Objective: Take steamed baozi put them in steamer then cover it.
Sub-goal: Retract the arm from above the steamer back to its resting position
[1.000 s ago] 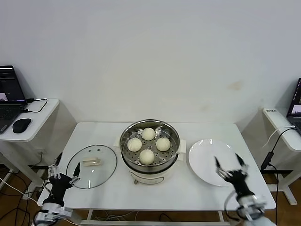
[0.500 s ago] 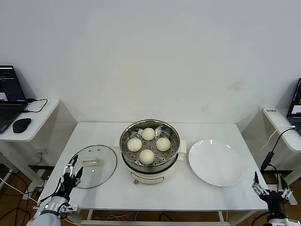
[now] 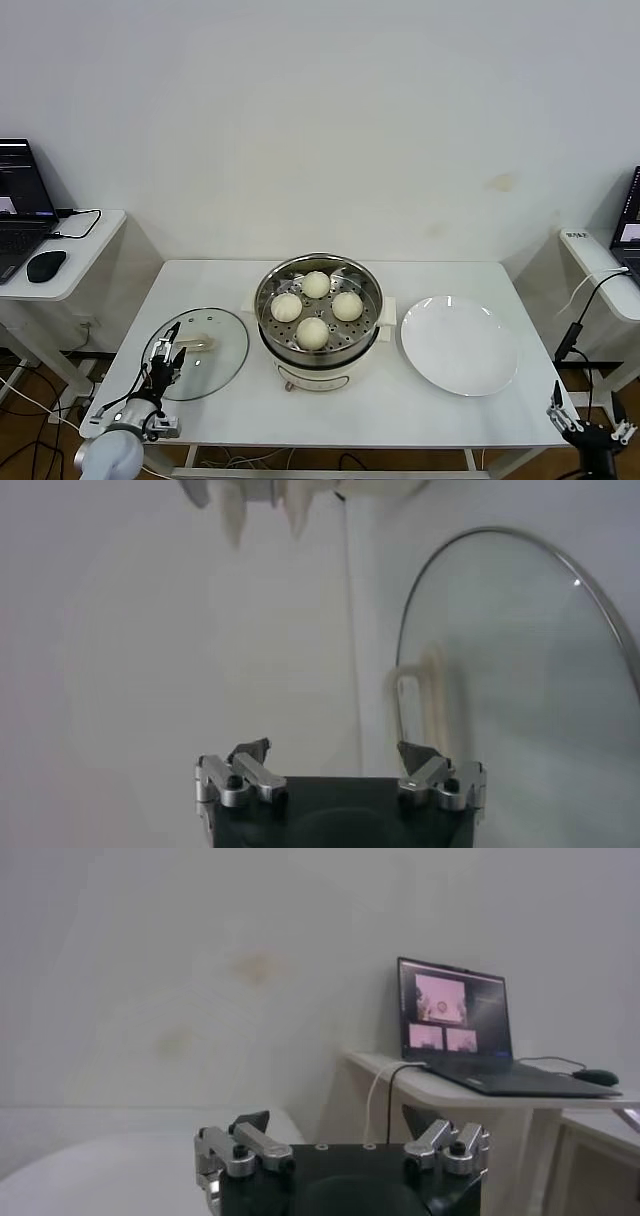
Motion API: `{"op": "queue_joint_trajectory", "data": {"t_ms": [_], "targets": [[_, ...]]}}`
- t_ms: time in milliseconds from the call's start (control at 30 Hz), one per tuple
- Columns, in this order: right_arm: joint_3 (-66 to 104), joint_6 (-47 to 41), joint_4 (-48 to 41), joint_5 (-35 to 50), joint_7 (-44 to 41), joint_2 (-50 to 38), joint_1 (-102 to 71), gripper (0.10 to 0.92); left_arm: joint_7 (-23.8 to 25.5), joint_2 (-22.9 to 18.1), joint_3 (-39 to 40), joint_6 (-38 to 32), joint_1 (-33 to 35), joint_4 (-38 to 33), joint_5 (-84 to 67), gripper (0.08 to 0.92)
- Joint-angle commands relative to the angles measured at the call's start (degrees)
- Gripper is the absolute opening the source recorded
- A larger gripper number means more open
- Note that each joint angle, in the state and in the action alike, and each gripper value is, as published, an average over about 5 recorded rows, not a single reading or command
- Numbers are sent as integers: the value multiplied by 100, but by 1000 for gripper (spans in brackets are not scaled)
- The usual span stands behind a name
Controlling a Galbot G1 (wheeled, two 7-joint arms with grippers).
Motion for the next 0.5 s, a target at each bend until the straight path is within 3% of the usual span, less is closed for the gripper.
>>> {"op": "queue_joint_trajectory", "data": {"t_ms": [33,500], "targets": [[113,29,3,-49,34,118,-70,823,-44,-24,310,-37,-747,891,149,823],[9,84,-145,-178,16,168,-48,823,-80,-76,403,-56,-1166,1262,27,823]]}}
